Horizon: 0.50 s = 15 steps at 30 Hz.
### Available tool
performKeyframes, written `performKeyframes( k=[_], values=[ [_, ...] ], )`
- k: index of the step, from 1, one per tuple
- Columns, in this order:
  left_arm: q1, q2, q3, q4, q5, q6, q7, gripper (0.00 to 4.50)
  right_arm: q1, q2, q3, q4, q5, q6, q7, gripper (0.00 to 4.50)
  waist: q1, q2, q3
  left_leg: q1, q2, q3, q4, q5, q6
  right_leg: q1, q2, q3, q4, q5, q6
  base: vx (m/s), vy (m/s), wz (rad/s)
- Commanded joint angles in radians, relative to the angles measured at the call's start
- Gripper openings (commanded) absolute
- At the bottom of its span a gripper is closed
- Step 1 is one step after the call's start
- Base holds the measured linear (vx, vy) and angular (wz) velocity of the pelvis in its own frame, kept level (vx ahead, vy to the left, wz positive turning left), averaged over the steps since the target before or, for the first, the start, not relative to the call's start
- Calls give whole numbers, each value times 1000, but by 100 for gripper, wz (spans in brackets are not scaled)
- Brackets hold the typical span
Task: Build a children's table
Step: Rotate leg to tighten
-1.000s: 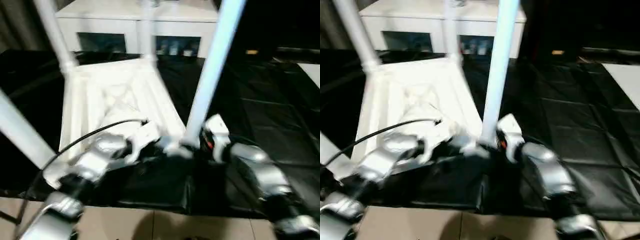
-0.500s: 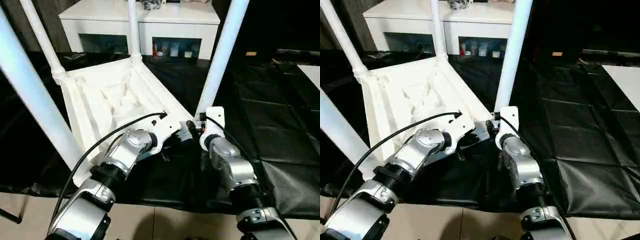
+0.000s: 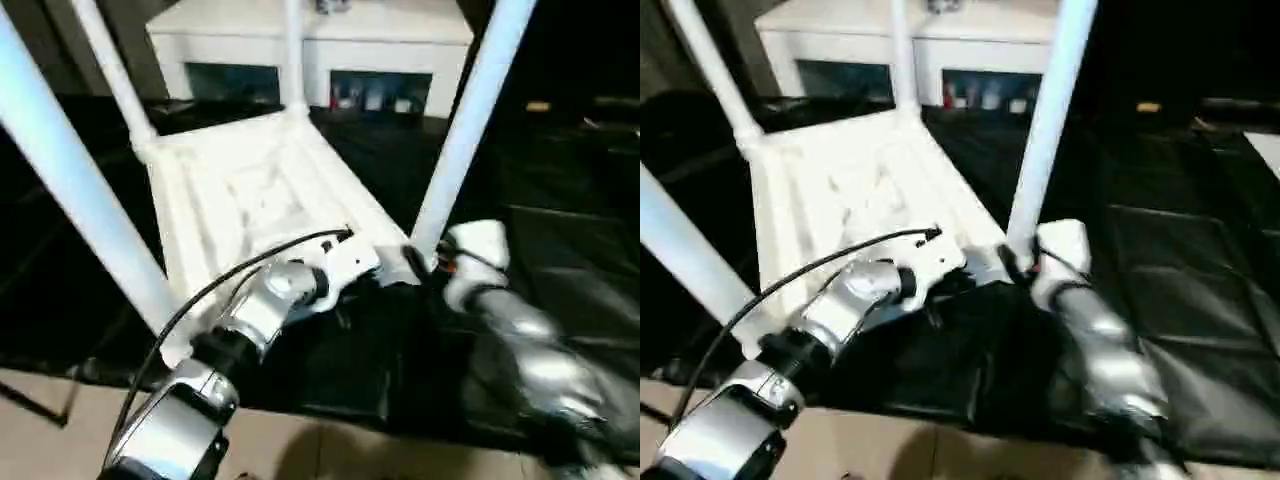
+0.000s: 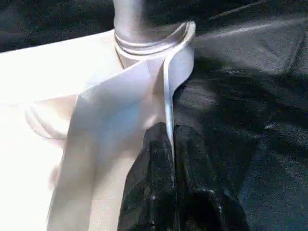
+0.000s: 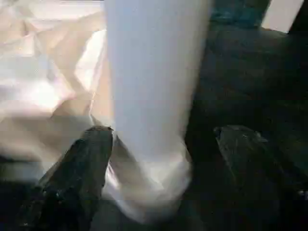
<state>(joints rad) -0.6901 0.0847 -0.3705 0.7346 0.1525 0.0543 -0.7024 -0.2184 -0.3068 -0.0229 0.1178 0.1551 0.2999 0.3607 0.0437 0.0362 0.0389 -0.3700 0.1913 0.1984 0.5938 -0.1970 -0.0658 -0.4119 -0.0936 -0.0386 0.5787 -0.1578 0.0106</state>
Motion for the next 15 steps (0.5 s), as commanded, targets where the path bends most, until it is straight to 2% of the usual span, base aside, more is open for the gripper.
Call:
performKeyframes(
  k=[1, 3, 4, 5, 6, 7, 8, 9, 11, 12, 13, 14, 15],
  values=[
    [9, -7, 53, -21, -48, -79, 31, 0, 24, -22, -20, -31, 20, 1, 55, 385, -2, -27, -59, -1, 22, -11, -68, -183, 101, 52, -36, 23, -71, -293, -166, 0, 0, 0],
    [26, -6, 81, -65, -92, -49, 2, 44, 51, -56, -21, -54, 35, -7, 96, 387, -8, -28, -57, -3, 21, -13, -68, -189, 96, 51, -36, 20, -74, -328, -161, 0, 0, 0],
    [34, -5, 93, -86, -108, -35, -9, 44, 61, -70, -21, -65, 41, -8, 114, 387, -10, -31, -56, -6, 19, -13, -67, -194, 98, 53, -37, 19, -75, -344, -165, 0, 0, 0],
    [36, -5, 95, -91, -111, -32, -12, 60, 63, -72, -21, -67, 43, -8, 118, 387, -8, -28, -59, -2, 23, -13, -67, -195, 99, 53, -40, 20, -75, -341, -172, 0, 0, 0],
    [56, 3, 105, -137, -126, -17, -28, 69, 80, -91, -25, -92, 63, 3, 151, 387, -9, -24, -62, -1, 30, -15, -67, -182, 108, 49, -36, 20, -69, -285, -197, 0, 0, 0],
    [65, 6, 109, -157, -132, -9, -35, 87, 85, -97, -25, -99, 68, 4, 162, 387, -9, -25, -61, 1, 31, -13, -67, -181, 111, 46, -34, 20, -69, -274, -200, 0, 0, 0],
    [81, 11, 115, -192, -144, 5, -47, 87, 94, -109, -25, -111, 77, 7, 183, 387, -10, -30, -58, -4, 32, -14, -67, -178, 117, 50, -36, 20, -66, -258, -205, 0, 0, 0],
    [114, 24, 118, -261, -166, 31, -71, 93, 107, -127, -22, -131, 93, 15, 219, 387, -8, -30, -60, -2, 33, -15, -67, -173, 120, 53, -38, 20, -61, -249, -210, 0, 0, 0],
    [201, 57, 119, -435, -227, 114, -128, 103, 119, -152, 0, -160, 116, 31, 284, 387, -11, -32, -58, -8, 34, -15, -67, -153, 133, 53, -38, 21, -58, -225, -220, 0, 0, 0],
    [201, 57, 119, -435, -227, 114, -128, 123, 119, -152, 0, -160, 116, 31, 284, 387, -11, -30, -61, -6, 36, -15, -66, -146, 133, 55, -38, 20, -53, -209, -227, 0, 0, 0],
    [259, 87, 114, -537, -257, 166, -158, 128, 116, -153, 23, -170, 120, 43, 309, 387, -11, -28, -60, -1, 36, -12, -64, -146, 137, 49, -36, 22, -54, -195, -236, 0, 0, 0],
    [283, 102, 111, -576, -270, 188, -173, 133, 113, -152, 33, -172, 119, 46, 318, 387, -12, -27, -61, -3, 38, -15, -66, -148, 135, 52, -37, 22, -49, -188, -240, 0, 0, 0],
    [310, 122, 106, -621, -284, 214, -191, 141, 109, -149, 47, -175, 117, 48, 326, 387, -14, -26, -58, -3, 37, -13, -67, -154, 136, 48, -34, 22, -54, -194, -238, 0, 0, 0]
  ],
)
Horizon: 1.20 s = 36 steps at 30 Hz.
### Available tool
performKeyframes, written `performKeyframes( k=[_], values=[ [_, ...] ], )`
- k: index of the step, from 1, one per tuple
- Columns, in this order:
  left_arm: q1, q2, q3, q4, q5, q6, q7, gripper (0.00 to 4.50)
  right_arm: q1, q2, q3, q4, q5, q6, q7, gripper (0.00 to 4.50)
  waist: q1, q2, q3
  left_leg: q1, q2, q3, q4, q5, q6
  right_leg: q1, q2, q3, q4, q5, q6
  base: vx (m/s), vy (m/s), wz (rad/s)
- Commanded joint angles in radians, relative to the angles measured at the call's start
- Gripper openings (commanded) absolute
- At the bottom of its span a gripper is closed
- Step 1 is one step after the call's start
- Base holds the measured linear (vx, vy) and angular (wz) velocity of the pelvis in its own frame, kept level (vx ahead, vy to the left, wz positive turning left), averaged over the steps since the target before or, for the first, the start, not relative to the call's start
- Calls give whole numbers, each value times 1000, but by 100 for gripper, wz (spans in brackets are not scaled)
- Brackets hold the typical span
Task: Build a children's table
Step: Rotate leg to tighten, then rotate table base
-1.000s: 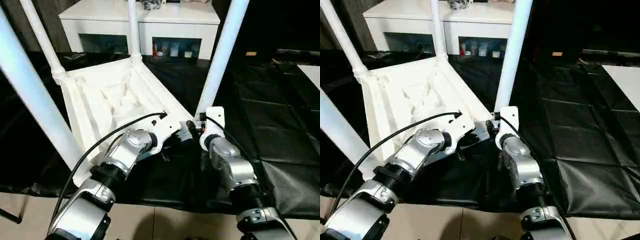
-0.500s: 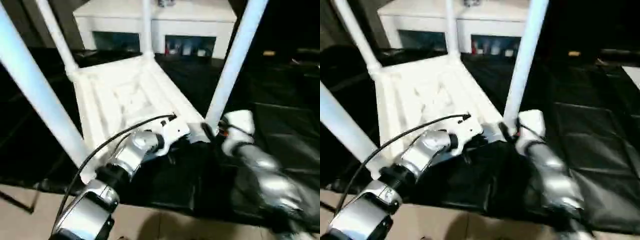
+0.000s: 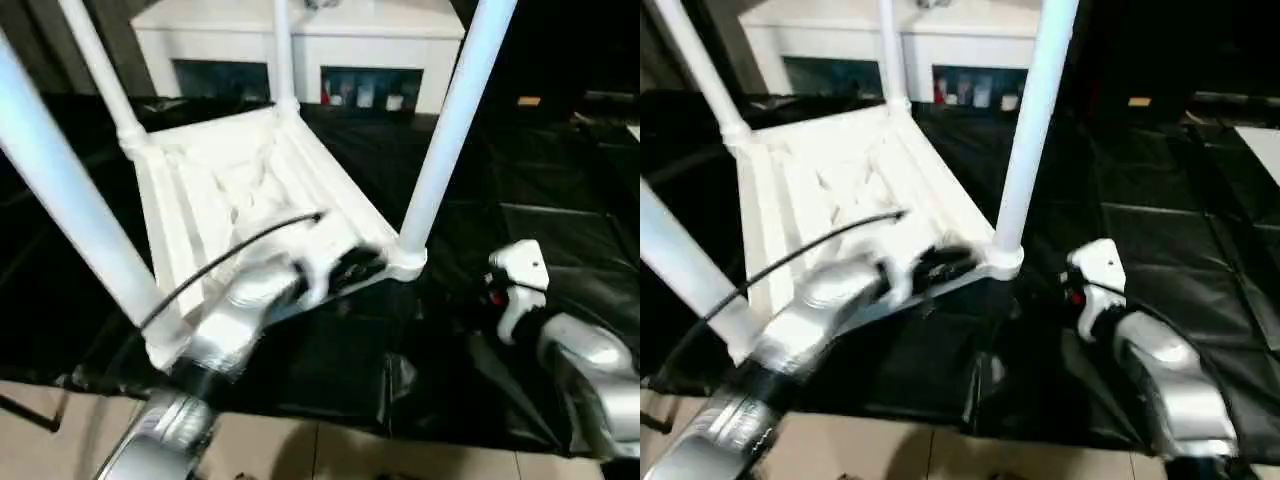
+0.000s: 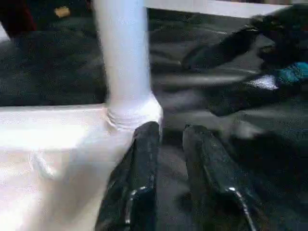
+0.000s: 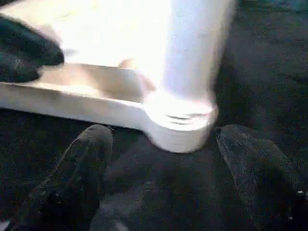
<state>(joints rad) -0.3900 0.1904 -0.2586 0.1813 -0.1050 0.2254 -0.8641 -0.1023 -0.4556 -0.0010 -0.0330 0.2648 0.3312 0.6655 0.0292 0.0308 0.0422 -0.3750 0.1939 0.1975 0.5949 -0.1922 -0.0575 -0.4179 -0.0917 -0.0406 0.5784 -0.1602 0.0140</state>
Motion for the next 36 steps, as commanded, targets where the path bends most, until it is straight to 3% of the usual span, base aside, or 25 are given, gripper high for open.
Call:
performKeyframes(
  k=[1, 2, 5, 8, 9, 10, 13, 14, 17, 20, 25, 28, 33, 36],
  values=[
    [67, 61, -16, -157, -60, 109, -57, 141, -17, 4, 55, -25, 1, 22, 35, 387, 0, -22, -62, 7, 36, -12, -68, -164, 118, 53, -35, 24, -49, -186, -248, 0, 0, 0],
    [100, 87, -21, -209, -77, 146, -68, 165, -23, 5, 73, -28, 2, 27, 49, 387, 0, -19, -57, 8, 37, -11, -72, -187, 111, 49, -33, 24, -55, -220, -240, 0, 0, 0],
    [148, 123, -24, -281, -93, 190, -75, 181, -38, 9, 101, -28, -2, 32, 67, 387, 0, -13, -51, 16, 37, -10, -78, -247, 72, 41, -30, 26, -64, -303, -213, 0, 0, 0],
    [216, 138, 4, -389, -110, 245, -41, 218, -92, 35, 129, 5, -9, 35, 83, 387, -1, -14, -47, 14, 34, -12, -83, -277, 43, 42, -28, 27, -68, -339, -185, 0, 0, 0],
    [242, 142, 14, -434, -117, 273, -24, 222, -124, 49, 137, 37, -26, 27, 71, 387, -1, -15, -49, 20, 36, -10, -82, -287, 36, 38, -28, 28, -67, -343, -184, 0, 0, 0],
    [259, 145, 20, -450, -114, 278, -11, 227, -152, 61, 141, 72, -44, 14, 54, 387, -7, -16, -47, 12, 34, -13, -84, -284, 29, 43, -31, 28, -67, -346, -184, 0, 0, 0],
    [290, 152, 29, -479, -113, 285, 11, 253, -210, 83, 141, 150, -78, -11, 13, 387, -9, -18, -48, 17, 30, -13, -80, -297, 13, 38, -30, 28, -69, -383, -169, 0, 0, 0],
    [302, 157, 34, -499, -118, 299, 25, 265, -235, 88, 141, 184, -89, -22, -3, 387, -9, -19, -46, 13, 27, -13, -82, -297, 11, 40, -28, 27, -73, -397, -156, 0, 0, 0],
    [344, 166, 62, -553, -147, 325, 47, 298, -326, 104, 123, 314, -106, -51, -49, 387, -9, -21, -51, 16, 28, -13, -79, -291, 9, 40, -28, 26, -67, -373, -166, 0, 0, 0],
    [352, 168, 73, -556, -147, 325, 53, 311, -348, 105, 118, 349, -111, -62, -53, 387, -8, -20, -52, 18, 27, -10, -77, -274, 12, 38, -23, 27, -66, -339, -173, 0, 0, 0],
    [378, 166, 103, -557, -136, 298, 90, 354, -403, 112, 96, 460, -135, -115, -83, 387, -7, -18, -58, 14, 25, -9, -71, -221, 26, 46, -24, 26, -55, -250, -192, 0, 0, 0],
    [388, 165, 106, -560, -133, 286, 114, 388, -458, 118, 70, 580, -152, -162, -157, 387, -7, -18, -61, 16, 24, -7, -68, -195, 35, 45, -23, 25, -50, -214, -213, 0, 0, 0],
    [386, 159, 96, -568, -143, 294, 116, 421, -564, 107, 19, 806, -171, -234, -285, 387, -5, -16, -62, 15, 24, -6, -64, -192, 38, 48, -23, 24, -45, -200, -229, 0, 0, 0],
    [399, 158, 84, -589, -150, 294, 119, 443, -648, 84, -21, 976, -173, -294, -376, 387, -2, -13, -59, 23, 25, -2, -62, -232, 28, 39, -23, 24, -50, -240, -235, 0, 0, 0]
  ],
)
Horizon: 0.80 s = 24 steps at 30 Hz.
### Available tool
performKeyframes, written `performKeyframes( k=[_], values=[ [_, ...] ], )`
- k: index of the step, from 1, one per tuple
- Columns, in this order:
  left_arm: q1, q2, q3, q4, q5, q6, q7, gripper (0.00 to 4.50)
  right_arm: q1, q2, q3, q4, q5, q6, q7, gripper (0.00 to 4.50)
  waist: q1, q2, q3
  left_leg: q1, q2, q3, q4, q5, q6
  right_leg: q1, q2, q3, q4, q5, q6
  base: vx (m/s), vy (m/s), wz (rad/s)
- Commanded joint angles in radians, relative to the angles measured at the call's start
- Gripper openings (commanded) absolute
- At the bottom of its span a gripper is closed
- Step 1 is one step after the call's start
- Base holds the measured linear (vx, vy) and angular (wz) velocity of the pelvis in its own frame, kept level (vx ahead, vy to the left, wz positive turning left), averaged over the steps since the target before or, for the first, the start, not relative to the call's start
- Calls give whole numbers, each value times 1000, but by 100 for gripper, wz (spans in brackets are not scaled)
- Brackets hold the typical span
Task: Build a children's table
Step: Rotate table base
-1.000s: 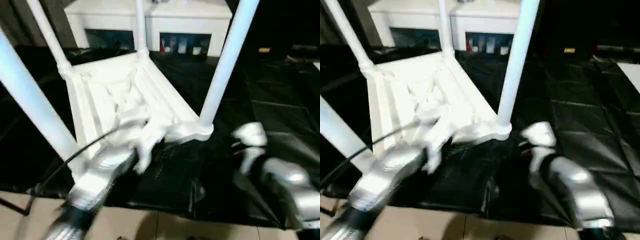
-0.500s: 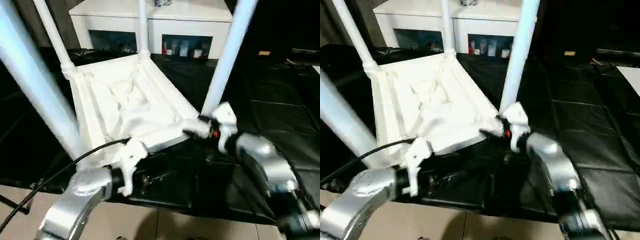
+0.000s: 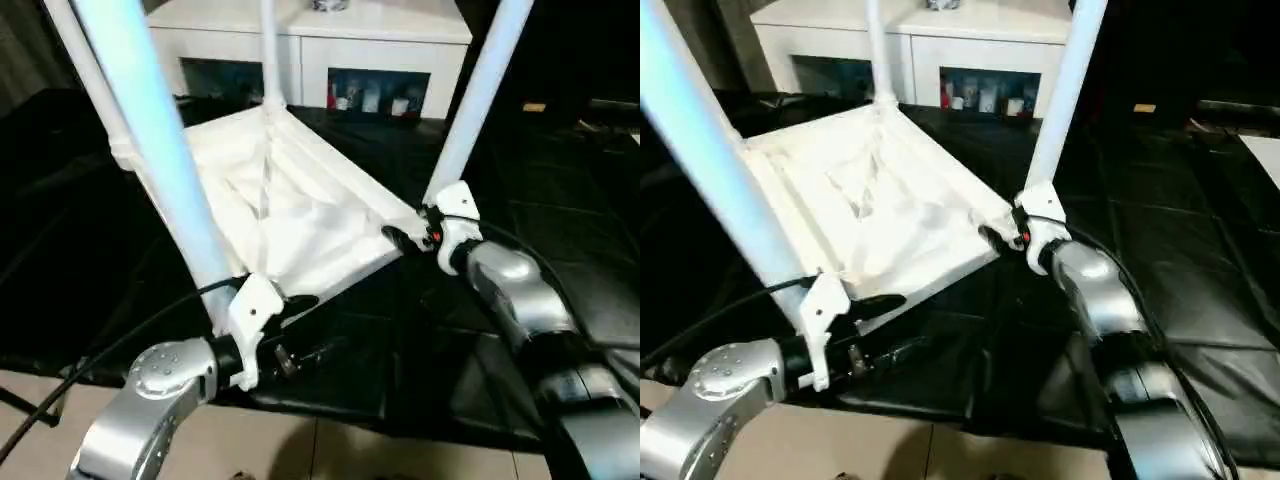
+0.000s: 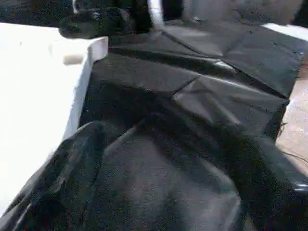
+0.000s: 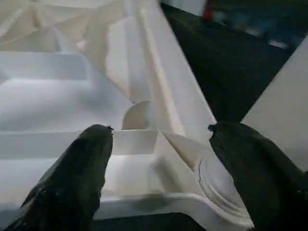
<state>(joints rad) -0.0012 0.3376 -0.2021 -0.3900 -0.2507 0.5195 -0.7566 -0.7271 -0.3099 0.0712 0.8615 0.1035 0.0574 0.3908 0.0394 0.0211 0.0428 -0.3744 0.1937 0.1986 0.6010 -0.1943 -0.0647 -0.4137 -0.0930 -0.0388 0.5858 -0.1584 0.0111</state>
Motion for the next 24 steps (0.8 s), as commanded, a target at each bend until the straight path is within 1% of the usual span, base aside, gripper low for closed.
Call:
performKeyframes(
  k=[1, 2, 3, 4, 5, 6, 7, 8, 9, 10, 11, 12, 13, 14, 15, 16, 17, 18, 19, 20, 21, 22, 23, 24],
  values=[
    [13, 11, 25, -21, -7, 0, 12, 447, -32, -65, -98, 102, -11, -27, -112, 387, -9, -4, -59, 32, 25, 1, -66, -246, 29, 28, -17, 23, -60, -246, -230, 0, 0, 0],
    [20, 13, 20, -29, -7, -1, 12, 447, -52, -76, -110, 147, -9, -38, -150, 387, -2, -6, -58, 33, 24, 3, -66, -251, 24, 27, -15, 22, -60, -252, -219, 0, 0, 0],
    [28, 17, 15, -37, -9, 0, 12, 447, -73, -88, -121, 198, -11, -55, -193, 387, -2, -5, -58, 30, 23, 1, -67, -252, 20, 29, -14, 22, -58, -253, -216, 0, 0, 0],
    [31, 19, 13, -40, -10, 1, 13, 447, -83, -94, -125, 221, -11, -62, -213, 387, -2, -7, -58, 23, 21, -1, -68, -252, 13, 35, -14, 19, -56, -257, -204, 0, 0, 0],
    [34, 22, 11, -44, -10, 1, 15, 447, -95, -101, -130, 248, -14, -71, -240, 387, -2, -7, -57, 22, 19, -2, -68, -265, 11, 36, -14, 18, -58, -272, -191, 0, 0, 0],
    [35, 22, 12, -45, -10, 0, 18, 447, -103, -104, -130, 263, -17, -81, -248, 387, -4, -8, -58, 19, 19, -3, -67, -266, 8, 37, -16, 17, -56, -277, -186, 0, 0, 0],
    [37, 23, 14, -47, -11, 0, 19, 447, -107, -105, -130, 269, -16, -87, -242, 387, -10, -16, -59, 12, 16, -5, -67, -271, 13, 41, -17, 16, -55, -293, -176, 0, 0, 0],
    [40, 25, 19, -47, -12, -1, 22, 447, -117, -105, -128, 285, -13, -104, -233, 387, -19, -18, -58, 7, 16, -5, -65, -281, 19, 40, -19, 16, -58, -314, -169, 0, 0, 0],
    [43, 27, 27, -48, -15, -3, 24, 447, -126, -103, -128, 295, -6, -118, -216, 387, -24, -24, -57, 1, 15, -7, -65, -283, 22, 43, -20, 16, -58, -326, -163, 0, 0, 0],
    [46, 30, 35, -48, -19, -4, 26, 447, -136, -97, -135, 310, 0, -130, -192, 387, -28, -23, -57, -3, 15, -9, -65, -284, 22, 45, -23, 15, -56, -339, -161, 0, 0, 0],
    [49, 34, 54, -42, -24, -15, 30, 447, -147, -84, -137, 320, -3, -158, -149, 387, -40, -23, -62, -6, 15, -11, -62, -272, 31, 46, -23, 14, -54, -327, -165, 0, 0, 0],
    [50, 35, 64, -38, -27, -21, 33, 447, -149, -77, -139, 322, -3, -168, -129, 387, -49, -27, -63, -14, 14, -12, -60, -259, 43, 47, -22, 13, -52, -314, -173, 0, 0, 0],
    [50, 35, 68, -36, -30, -24, 32, 447, -148, -75, -139, 319, -2, -170, -121, 387, -49, -26, -62, -13, 15, -12, -59, -257, 48, 45, -23, 12, -52, -317, -177, 0, 0, 0],
    [51, 35, 83, -29, -39, -35, 29, 447, -146, -68, -140, 312, 4, -178, -92, 387, -53, -24, -62, -10, 16, -11, -56, -256, 58, 41, -23, 14, -54, -317, -187, 0, 0, 0],
    [52, 36, 93, -25, -45, -40, 28, 447, -146, -63, -140, 310, 5, -185, -77, 387, -55, -24, -61, -9, 18, -10, -56, -249, 66, 40, -23, 14, -53, -311, -199, 0, 0, 0],
    [52, 36, 93, -25, -45, -40, 28, 447, -146, -63, -140, 310, 5, -185, -77, 387, -55, -24, -61, -9, 18, -10, -56, -249, 66, 40, -23, 14, -53, -311, -199, 0, 0, 0],
    [51, 47, 133, 0, -71, -58, 11, 447, -125, -48, -132, 275, 19, -201, 12, 387, -52, -22, -61, -4, 20, -8, -54, -254, 75, 36, -22, 14, -54, -312, -211, 0, 0, 0],
    [52, 50, 139, 3, -76, -60, 8, 447, -121, -45, -130, 271, 20, -205, 26, 387, -53, -20, -61, -5, 19, -8, -55, -255, 78, 36, -22, 14, -53, -310, -214, 0, 0, 0],
    [58, 61, 160, 10, -100, -53, -11, 447, -101, -42, -120, 243, 24, -210, 61, 387, -53, -19, -61, -6, 22, -10, -57, -248, 77, 37, -21, 14, -50, -299, -219, 0, 0, 0],
    [61, 65, 167, 11, -110, -47, -18, 447, -94, -42, -116, 232, 25, -212, 72, 387, -51, -20, -61, -5, 21, -8, -55, -245, 78, 36, -20, 14, -50, -289, -221, 0, 0, 0],
    [75, 80, 200, 13, -152, -23, -46, 447, -60, -40, -103, 185, 30, -217, 123, 387, -50, -14, -59, -3, 23, -9, -57, -246, 76, 34, -18, 14, -48, -279, -229, 0, 0, 0],
    [81, 86, 213, 13, -170, -14, -58, 447, -45, -40, -99, 164, 32, -220, 147, 387, -49, -15, -59, -3, 22, -7, -56, -251, 75, 35, -17, 15, -48, -279, -228, 0, 0, 0],
    [104, 119, 238, 10, -199, 10, -91, 447, 6, -45, -92, 92, 45, -210, 200, 387, -48, -11, -58, 0, 23, -9, -60, -266, 70, 33, -15, 15, -48, -282, -228, 0, 0, 0],
    [116, 138, 246, 8, -207, 23, -107, 447, 32, -51, -84, 53, 49, -205, 221, 387, -47, -12, -59, 0, 23, -9, -60, -271, 67, 34, -13, 16, -46, -279, -224, 0, 0, 0]
  ],
)
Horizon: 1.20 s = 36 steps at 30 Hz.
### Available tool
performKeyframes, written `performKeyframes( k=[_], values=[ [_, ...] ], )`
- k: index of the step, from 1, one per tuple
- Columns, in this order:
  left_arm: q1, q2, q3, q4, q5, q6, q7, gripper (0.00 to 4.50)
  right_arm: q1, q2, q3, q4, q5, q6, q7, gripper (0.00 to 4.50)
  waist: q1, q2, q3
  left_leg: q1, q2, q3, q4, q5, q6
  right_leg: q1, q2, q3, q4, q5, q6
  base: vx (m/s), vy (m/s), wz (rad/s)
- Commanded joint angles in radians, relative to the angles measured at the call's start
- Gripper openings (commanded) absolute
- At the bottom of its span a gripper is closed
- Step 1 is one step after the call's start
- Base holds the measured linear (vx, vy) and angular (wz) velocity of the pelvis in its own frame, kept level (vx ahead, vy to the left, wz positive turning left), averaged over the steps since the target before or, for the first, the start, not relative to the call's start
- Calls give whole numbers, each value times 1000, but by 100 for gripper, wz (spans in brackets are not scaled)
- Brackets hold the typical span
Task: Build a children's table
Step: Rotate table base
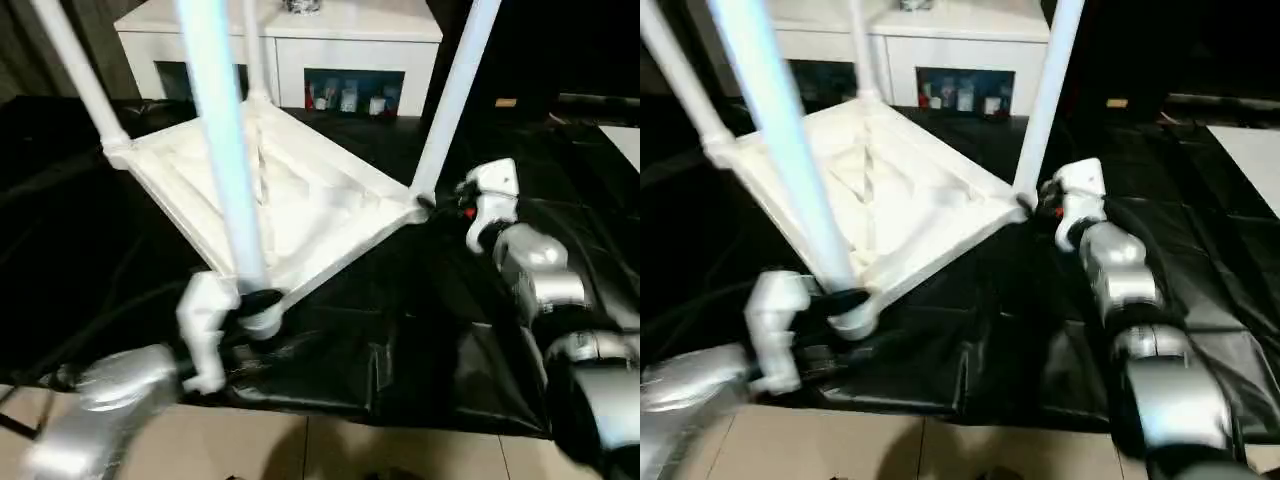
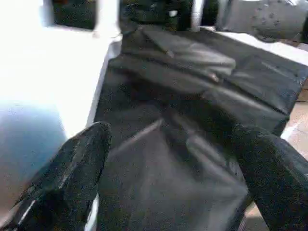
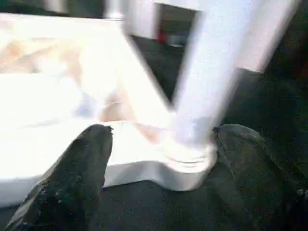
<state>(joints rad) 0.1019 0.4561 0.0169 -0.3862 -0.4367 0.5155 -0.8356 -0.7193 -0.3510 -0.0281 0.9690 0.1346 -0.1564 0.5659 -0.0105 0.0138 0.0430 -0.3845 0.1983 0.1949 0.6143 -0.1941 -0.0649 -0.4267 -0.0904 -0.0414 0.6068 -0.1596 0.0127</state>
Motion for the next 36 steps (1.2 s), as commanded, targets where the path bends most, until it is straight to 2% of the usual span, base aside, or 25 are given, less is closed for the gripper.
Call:
performKeyframes(
  k=[1, 2, 3, 4, 5, 7, 9, 12, 14, 16, 18, 21, 24, 25, 26, 28, 31, 32, 33, 36],
  values=[
    [20, 32, 33, 3, -27, 35, -37, 447, 41, -13, 19, -78, 19, 11, 61, 387, 4, -4, -59, 11, 20, -7, -76, -275, 68, 47, -16, 19, -67, -278, -226, 0, 0, 0],
    [25, 42, 37, 2, -30, 41, -46, 447, 53, -16, 21, -94, 21, 14, 69, 387, 5, -3, -58, 15, 21, -7, -77, -287, 65, 43, -15, 19, -69, -288, -228, 0, 0, 0],
    [39, 74, 48, 6, -41, 50, -69, 447, 90, -25, 26, -141, 21, 20, 91, 387, 8, 4, -57, 18, 20, -6, -76, -296, 62, 42, -14, 19, -70, -295, -228, 0, 0, 0],
    [46, 89, 53, 10, -41, 47, -78, 447, 107, -29, 29, -159, 19, 23, 99, 387, 8, 3, -55, 20, 21, -6, -78, -320, 55, 38, -14, 21, -72, -311, -225, 0, 0, 0],
    [54, 108, 61, 16, -42, 39, -89, 447, 128, -34, 30, -181, 16, 24, 103, 387, 8, 3, -54, 16, 20, -9, -82, -339, 45, 42, -15, 19, -73, -338, -212, 0, 0, 0],
    [57, 115, 71, 20, -49, 38, -91, 447, 140, -36, 27, -196, 15, 30, 101, 387, 9, 4, -51, 23, 20, -8, -82, -374, 31, 35, -14, 21, -79, -372, -201, 0, 0, 0],
    [51, 113, 95, 33, -55, 26, -79, 447, 160, -38, 20, -224, 10, 45, 87, 387, 10, 3, -51, 24, 20, -9, -83, -388, 20, 34, -17, 22, -81, -393, -191, 0, 0, 0],
    [10, 89, 141, 81, -49, -15, -39, 447, 187, -35, 16, -266, 9, 71, 77, 387, 11, -2, -50, 25, 17, -10, -82, -396, 13, 32, -17, 23, -87, -430, -171, 0, 0, 0],
    [-20, 81, 143, 109, -35, -41, -20, 447, 207, -37, 29, -294, 0, 89, 79, 387, 12, -12, -49, 21, 16, -11, -83, -390, 15, 34, -17, 22, -91, -458, -149, 0, 0, 0],
    [-61, 68, 131, 142, -25, -62, -3, 447, 231, -35, 42, -327, -11, 127, 70, 387, 15, -7, -49, 23, 16, -13, -83, -388, 11, 32, -19, 22, -91, -475, -140, 0, 0, 0],
    [-89, 53, 125, 167, -9, -87, 13, 447, 233, -32, 44, -326, -24, 149, 41, 387, 12, -10, -50, 20, 16, -14, -84, -386, 7, 33, -19, 21, -90, -472, -139, 0, 0, 0],
    [-138, 28, 112, 196, 3, -103, 31, 447, 208, -22, 38, -270, -64, 170, -61, 387, 13, -8, -51, 22, 15, -13, -83, -376, -1, 32, -21, 22, -91, -471, -139, 0, 0, 0],
    [-173, 6, 97, 197, -14, -89, 24, 447, 183, -10, 32, -220, -90, 183, -142, 387, 12, -9, -55, 19, 15, -13, -82, -354, -6, 36, -23, 22, -85, -433, -152, 0, 0, 0],
    [-196, -9, 85, 194, -36, -74, 16, 447, 173, -2, 32, -201, -101, 190, -177, 387, 11, -13, -55, 18, 15, -11, -80, -345, -3, 34, -22, 23, -83, -407, -158, 0, 0, 0],
    [-213, -18, 74, 192, -47, -67, 11, 447, 168, 5, 33, -193, -105, 193, -189, 387, 14, -13, -58, 20, 14, -9, -79, -331, -1, 35, -21, 24, -80, -386, -169, 0, 0, 0],
    [-234, -26, 55, 188, -69, -53, 0, 447, 168, 15, 36, -194, -107, 202, -196, 387, 14, -16, -58, 13, 14, -9, -79, -302, 9, 41, -22, 25, -73, -341, -181, 0, 0, 0],
    [-267, -48, 24, 190, -83, -45, -16, 447, 161, 32, 40, -181, -117, 211, -216, 387, 17, -18, -62, 12, 14, -5, -74, -251, 22, 46, -23, 26, -67, -286, -195, 0, 0, 0],
    [-276, -55, 16, 194, -86, -43, -20, 447, 159, 38, 41, -177, -121, 213, -223, 387, 18, -15, -63, 16, 15, -4, -72, -233, 27, 44, -23, 27, -65, -259, -205, 0, 0, 0],
    [-296, -68, -6, 199, -85, -40, -30, 447, 145, 52, 49, -156, -129, 210, -234, 387, 16, -12, -63, 11, 15, -4, -73, -218, 30, 48, -21, 25, -62, -236, -214, 0, 0, 0],
    [-318, -79, -27, 212, -71, -44, -29, 447, 112, 69, 56, -104, -141, 197, -263, 387, 15, -11, -65, 14, 15, -3, -71, -198, 36, 49, -21, 25, -56, -193, -238, 0, 0, 0]
  ],
)
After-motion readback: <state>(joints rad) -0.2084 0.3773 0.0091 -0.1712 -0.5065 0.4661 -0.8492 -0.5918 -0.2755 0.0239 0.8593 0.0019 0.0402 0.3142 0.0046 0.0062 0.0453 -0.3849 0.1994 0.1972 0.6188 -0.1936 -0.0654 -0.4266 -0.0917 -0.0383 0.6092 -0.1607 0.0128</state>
